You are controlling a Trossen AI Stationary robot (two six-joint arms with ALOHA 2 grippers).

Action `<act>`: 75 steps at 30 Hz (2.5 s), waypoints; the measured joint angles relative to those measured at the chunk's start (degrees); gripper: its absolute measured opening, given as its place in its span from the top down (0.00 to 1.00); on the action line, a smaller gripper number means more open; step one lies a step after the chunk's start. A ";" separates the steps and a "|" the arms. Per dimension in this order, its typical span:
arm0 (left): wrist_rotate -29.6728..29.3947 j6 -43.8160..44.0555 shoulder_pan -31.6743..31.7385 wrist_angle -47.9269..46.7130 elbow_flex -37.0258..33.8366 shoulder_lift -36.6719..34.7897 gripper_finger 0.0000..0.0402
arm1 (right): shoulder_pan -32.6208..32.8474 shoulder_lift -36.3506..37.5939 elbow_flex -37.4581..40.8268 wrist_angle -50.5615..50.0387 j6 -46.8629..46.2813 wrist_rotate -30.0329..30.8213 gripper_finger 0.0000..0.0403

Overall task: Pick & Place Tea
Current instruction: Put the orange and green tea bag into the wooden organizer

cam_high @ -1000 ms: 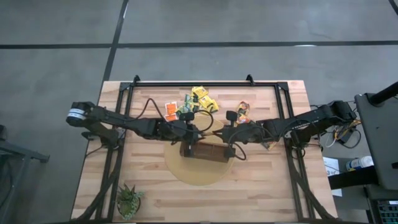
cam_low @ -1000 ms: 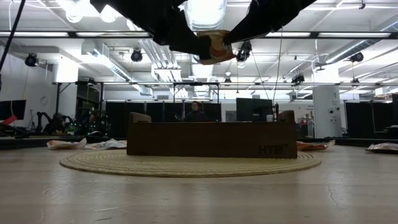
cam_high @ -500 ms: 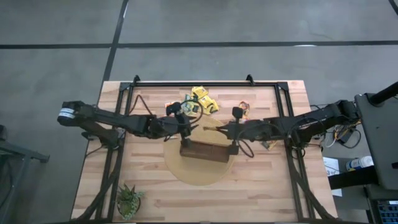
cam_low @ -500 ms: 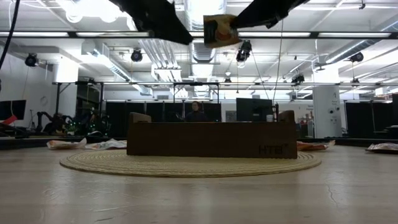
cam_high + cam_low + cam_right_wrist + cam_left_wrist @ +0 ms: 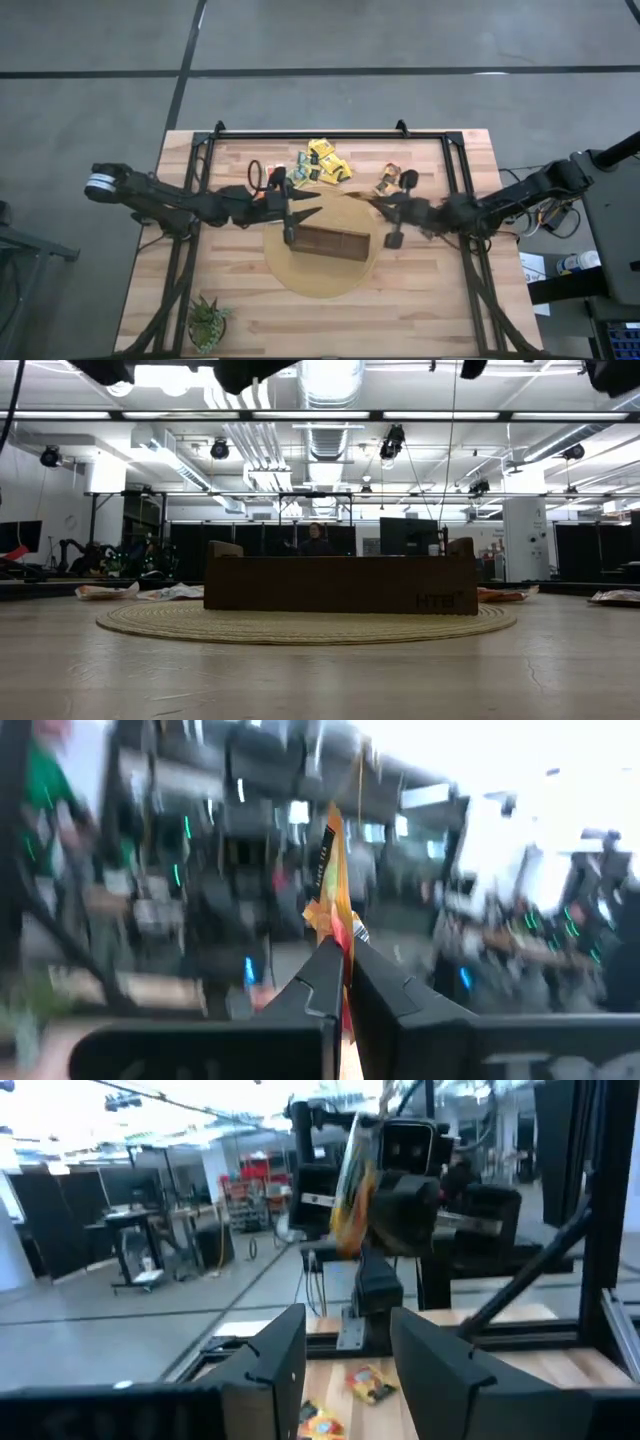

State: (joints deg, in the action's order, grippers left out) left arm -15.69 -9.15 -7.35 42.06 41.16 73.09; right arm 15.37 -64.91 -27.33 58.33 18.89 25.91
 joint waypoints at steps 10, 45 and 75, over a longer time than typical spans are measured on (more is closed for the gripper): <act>4.49 -0.24 0.37 8.99 2.56 6.50 0.65 | -1.02 -1.94 3.45 11.46 -1.27 -6.69 0.98; 8.69 -2.38 0.32 22.75 5.32 16.44 0.99 | -1.09 -17.21 -5.52 9.54 1.74 -7.65 0.98; 6.62 0.81 0.65 -36.82 15.44 9.30 1.00 | -2.71 -15.62 -24.54 -51.67 -15.49 -3.94 0.41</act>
State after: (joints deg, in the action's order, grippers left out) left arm -9.07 -8.34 -6.70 5.23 56.60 82.39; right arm 12.67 -80.52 -51.87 6.66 3.40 21.98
